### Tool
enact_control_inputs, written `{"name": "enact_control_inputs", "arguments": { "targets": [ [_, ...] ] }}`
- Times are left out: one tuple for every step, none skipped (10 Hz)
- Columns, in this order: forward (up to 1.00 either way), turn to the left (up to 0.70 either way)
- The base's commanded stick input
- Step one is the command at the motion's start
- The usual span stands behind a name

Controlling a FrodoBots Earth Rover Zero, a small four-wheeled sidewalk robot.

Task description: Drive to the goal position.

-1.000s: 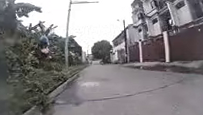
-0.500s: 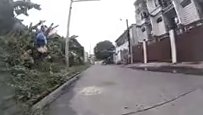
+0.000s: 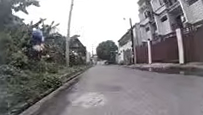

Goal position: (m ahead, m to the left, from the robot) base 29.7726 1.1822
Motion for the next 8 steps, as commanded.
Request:
{"name": "enact_control_inputs", "arguments": {
  "targets": [
    [1.0,0.0],
    [1.0,0.0],
    [1.0,-0.02],
    [1.0,-0.03],
    [1.0,-0.01],
    [1.0,0.0],
    [1.0,-0.07],
    [1.0,-0.4]
  ]
}}
